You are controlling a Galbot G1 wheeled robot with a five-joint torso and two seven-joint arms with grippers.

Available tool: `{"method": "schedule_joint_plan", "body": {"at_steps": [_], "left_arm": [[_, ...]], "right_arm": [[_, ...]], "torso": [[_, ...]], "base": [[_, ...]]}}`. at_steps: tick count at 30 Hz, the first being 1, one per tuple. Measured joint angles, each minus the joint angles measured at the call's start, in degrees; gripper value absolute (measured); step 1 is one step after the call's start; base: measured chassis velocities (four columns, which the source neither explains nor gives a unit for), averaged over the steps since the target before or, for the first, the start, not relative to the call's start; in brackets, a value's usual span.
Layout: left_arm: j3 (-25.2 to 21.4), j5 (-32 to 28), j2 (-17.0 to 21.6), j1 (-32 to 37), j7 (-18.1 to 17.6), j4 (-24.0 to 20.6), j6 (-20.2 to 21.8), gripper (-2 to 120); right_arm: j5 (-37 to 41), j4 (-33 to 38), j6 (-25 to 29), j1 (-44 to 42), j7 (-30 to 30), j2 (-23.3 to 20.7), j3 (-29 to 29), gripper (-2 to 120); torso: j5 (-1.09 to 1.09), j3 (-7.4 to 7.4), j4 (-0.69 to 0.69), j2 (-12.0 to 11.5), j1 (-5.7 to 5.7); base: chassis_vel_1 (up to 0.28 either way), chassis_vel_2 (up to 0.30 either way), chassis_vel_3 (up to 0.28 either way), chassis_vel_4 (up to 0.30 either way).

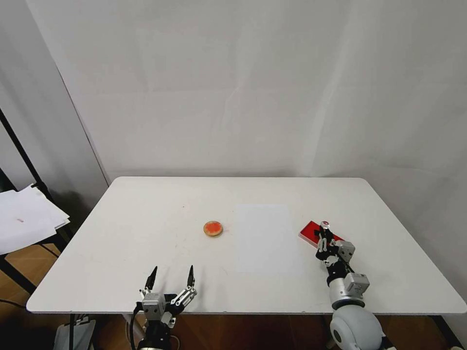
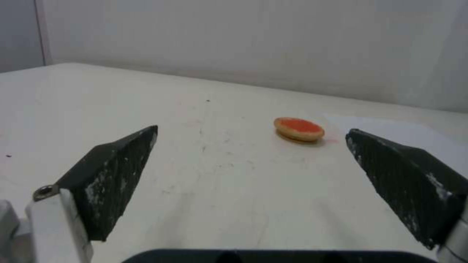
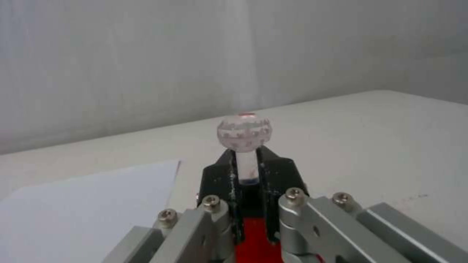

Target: Pick up the stamp from the ink pad and place it onto another ink pad.

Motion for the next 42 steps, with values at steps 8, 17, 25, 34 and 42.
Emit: {"method": "schedule_joint_plan", "body": {"at_steps": [8, 17, 25, 34, 42], "left_arm": [[0.0, 0.0, 0.0, 0.0, 0.0, 0.0, 0.0, 102], [0.0, 0.0, 0.0, 0.0, 0.0, 0.0, 0.0, 102], [0.0, 0.0, 0.0, 0.0, 0.0, 0.0, 0.0, 102], [0.0, 0.0, 0.0, 0.0, 0.0, 0.0, 0.0, 102], [0.0, 0.0, 0.0, 0.0, 0.0, 0.0, 0.0, 102]], "right_arm": [[4.4, 5.8, -2.4, 1.3, -2.8, -2.6, -6.0, 7], [5.7, 3.5, -3.7, 6.1, -2.4, -3.9, -12.4, 7], [6.4, 0.1, -4.9, 11.0, -1.2, -1.5, -18.5, 7], [6.4, -0.7, -8.0, 11.8, 1.4, -2.4, -22.8, 7], [7.3, -0.6, -10.6, 11.6, 2.7, -2.9, -23.3, 7]], "torso": [[-0.01, 0.0, 0.0, 0.0, 0.0], [0.0, 0.0, 0.0, 0.0, 0.0], [-0.01, 0.0, 0.01, 0.0, 0.0], [0.0, -0.01, 0.01, 0.0, 0.0], [0.0, -0.01, 0.01, 0.0, 0.0]], "base": [[0.0, 0.0, 0.0, 0.0], [0.0, 0.0, 0.0, 0.0], [0.0, 0.0, 0.0, 0.0], [0.0, 0.0, 0.0, 0.0], [0.0, 0.0, 0.0, 0.0]]}}
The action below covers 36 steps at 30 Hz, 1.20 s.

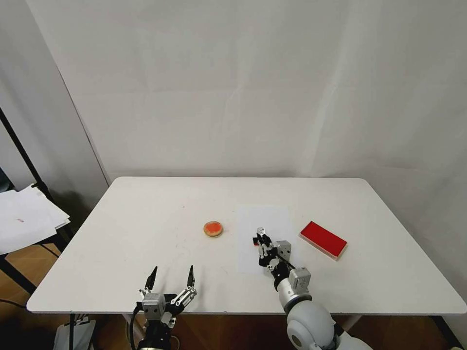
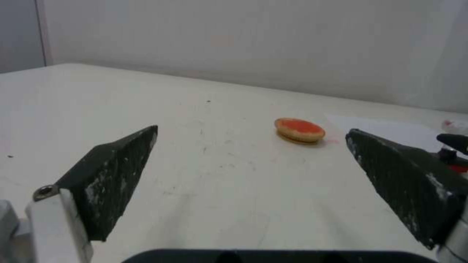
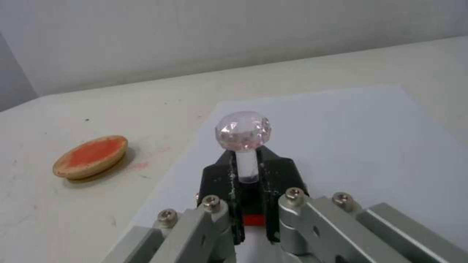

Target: Pick up the stamp from the ink pad and place it onto another ink pad.

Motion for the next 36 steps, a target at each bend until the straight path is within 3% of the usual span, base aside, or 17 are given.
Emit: {"method": "schedule_joint_plan", "body": {"at_steps": [15, 25, 29, 36], "left_arm": [[0.0, 0.0, 0.0, 0.0, 0.0, 0.0, 0.0, 102], [0.0, 0.0, 0.0, 0.0, 0.0, 0.0, 0.0, 102], [0.0, 0.0, 0.0, 0.0, 0.0, 0.0, 0.0, 102], [0.0, 0.0, 0.0, 0.0, 0.0, 0.0, 0.0, 102]], "right_arm": [[0.5, 0.8, -1.1, -1.6, 1.2, -0.6, -0.5, 7], [-0.2, 3.3, 5.1, -0.1, 0.4, -0.6, 1.2, 7], [0.9, 8.0, 3.7, 0.6, 0.3, -1.0, 1.3, 7], [2.0, 6.9, 2.9, 3.1, -0.3, -1.6, -2.1, 7]], "torso": [[0.0, 0.0, 0.0, 0.0, -0.01], [-0.01, 0.04, -0.02, 0.0, 0.02], [0.0, 0.02, -0.01, 0.0, 0.02], [0.0, 0.02, -0.01, 0.0, 0.01]], "base": [[0.0, 0.0, 0.0, 0.0], [0.0, 0.0, 0.0, 0.0], [0.0, 0.0, 0.0, 0.0], [0.0, 0.0, 0.0, 0.0]]}}
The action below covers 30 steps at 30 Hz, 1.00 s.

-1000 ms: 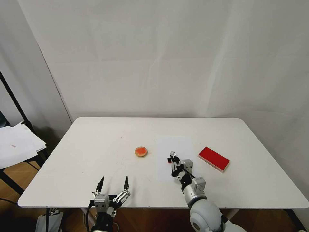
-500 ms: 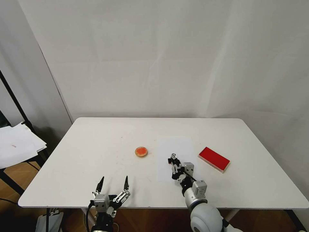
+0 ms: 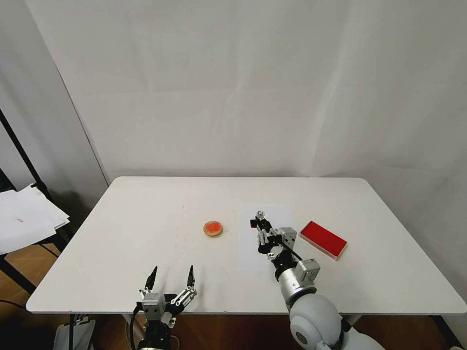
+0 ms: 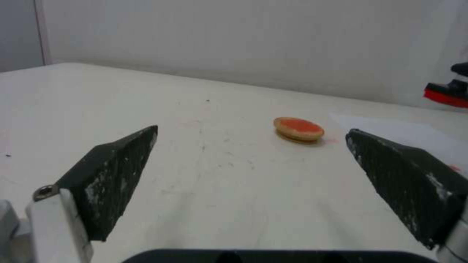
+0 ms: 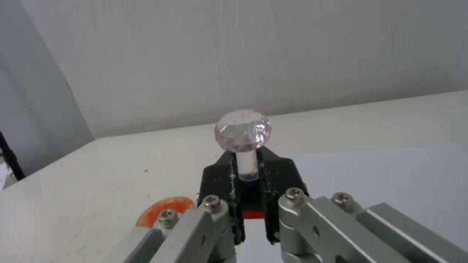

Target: Pick up the stamp from the ink pad and place it onto another ink pad.

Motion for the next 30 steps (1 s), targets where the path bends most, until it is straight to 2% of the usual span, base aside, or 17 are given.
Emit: {"method": "schedule_joint_plan", "body": {"at_steps": [9, 21, 30], "left_arm": [[0.0, 0.0, 0.0, 0.0, 0.0, 0.0, 0.0, 102], [0.0, 0.0, 0.0, 0.0, 0.0, 0.0, 0.0, 102], [0.0, 0.0, 0.0, 0.0, 0.0, 0.0, 0.0, 102]], "right_arm": [[2.7, -6.8, 0.4, 9.5, -1.1, 2.1, -6.7, 7], [3.1, -9.9, 1.3, 12.2, -1.8, 5.2, -12.1, 7], [3.3, -15.7, 2.4, 16.8, -2.4, 9.6, -15.5, 7]], "torso": [[0.0, 0.0, 0.02, 0.0, 0.01], [-0.01, -0.01, 0.0, 0.0, 0.0], [-0.01, 0.0, 0.01, 0.0, 0.0]], "base": [[0.0, 0.0, 0.0, 0.0], [0.0, 0.0, 0.0, 0.0], [0.0, 0.0, 0.0, 0.0]]}}
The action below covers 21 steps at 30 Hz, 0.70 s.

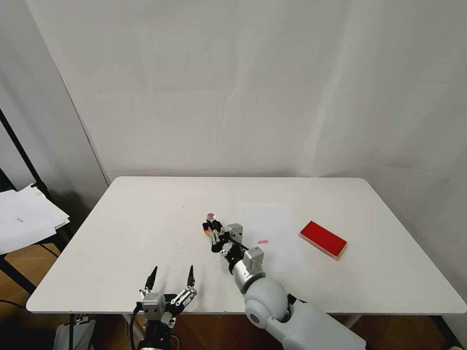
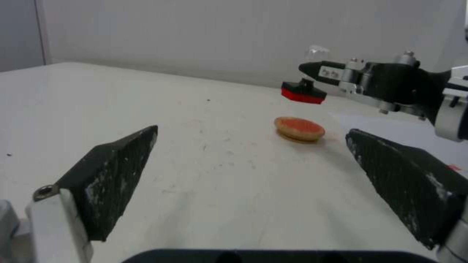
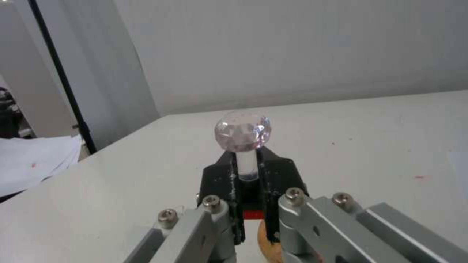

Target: Pick up the stamp from the ink pad and place it onto another ink pad.

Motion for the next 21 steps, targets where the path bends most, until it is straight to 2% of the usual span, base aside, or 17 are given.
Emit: {"method": "schedule_joint_plan", "body": {"at_steps": [7, 21], "left_arm": [[0.0, 0.0, 0.0, 0.0, 0.0, 0.0, 0.0, 102], [0.0, 0.0, 0.0, 0.0, 0.0, 0.0, 0.0, 102]], "right_arm": [[0.5, -3.4, 0.4, 1.5, -0.7, 0.9, -0.4, 7], [1.2, -4.9, 0.6, 1.2, -0.9, 1.6, 0.5, 7]], "torso": [[0.0, 0.0, 0.0, 0.0, 0.0], [0.01, 0.0, 0.0, 0.0, 0.0]], "base": [[0.0, 0.0, 0.0, 0.0], [0.0, 0.0, 0.0, 0.0]]}}
